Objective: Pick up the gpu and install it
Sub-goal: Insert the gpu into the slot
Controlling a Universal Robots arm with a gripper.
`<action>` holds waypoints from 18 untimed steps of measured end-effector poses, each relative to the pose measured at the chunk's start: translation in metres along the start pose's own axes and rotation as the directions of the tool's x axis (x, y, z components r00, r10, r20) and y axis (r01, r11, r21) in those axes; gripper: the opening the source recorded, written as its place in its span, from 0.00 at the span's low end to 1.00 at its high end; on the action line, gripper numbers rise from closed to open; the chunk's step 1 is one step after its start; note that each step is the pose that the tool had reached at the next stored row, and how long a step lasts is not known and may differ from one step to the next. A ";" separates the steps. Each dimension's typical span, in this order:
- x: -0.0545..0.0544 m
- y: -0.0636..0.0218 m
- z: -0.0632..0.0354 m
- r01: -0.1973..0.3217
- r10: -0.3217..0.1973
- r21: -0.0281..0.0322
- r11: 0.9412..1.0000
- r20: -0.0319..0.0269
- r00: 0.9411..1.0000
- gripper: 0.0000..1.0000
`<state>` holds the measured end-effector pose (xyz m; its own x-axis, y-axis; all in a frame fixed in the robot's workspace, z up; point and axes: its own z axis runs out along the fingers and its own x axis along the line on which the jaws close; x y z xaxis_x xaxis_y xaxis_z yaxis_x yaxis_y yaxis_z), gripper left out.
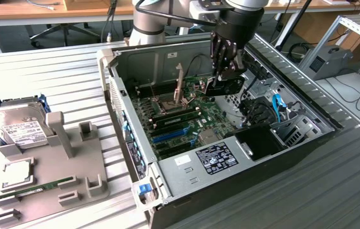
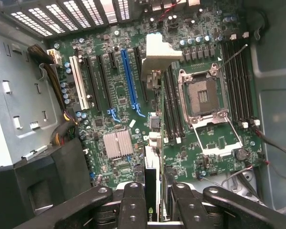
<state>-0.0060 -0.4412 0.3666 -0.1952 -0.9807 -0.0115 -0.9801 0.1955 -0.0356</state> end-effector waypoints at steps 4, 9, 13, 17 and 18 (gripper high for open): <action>0.000 0.0000 0.0000 0.013 -0.013 0.000 1.000 0.000 1.000 0.26; 0.000 0.0001 0.0000 0.028 -0.028 0.000 1.000 0.000 1.000 0.26; -0.001 0.0001 0.0000 0.043 -0.043 0.000 0.999 -0.001 0.999 0.26; -0.001 0.0002 0.0000 0.053 -0.053 0.000 0.999 0.000 0.999 0.26; -0.001 0.0002 0.0000 0.055 -0.055 0.000 0.998 0.000 0.998 0.26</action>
<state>-0.0060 -0.4403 0.3666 -0.1411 -0.9900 -0.0091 -0.9893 0.1413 -0.0360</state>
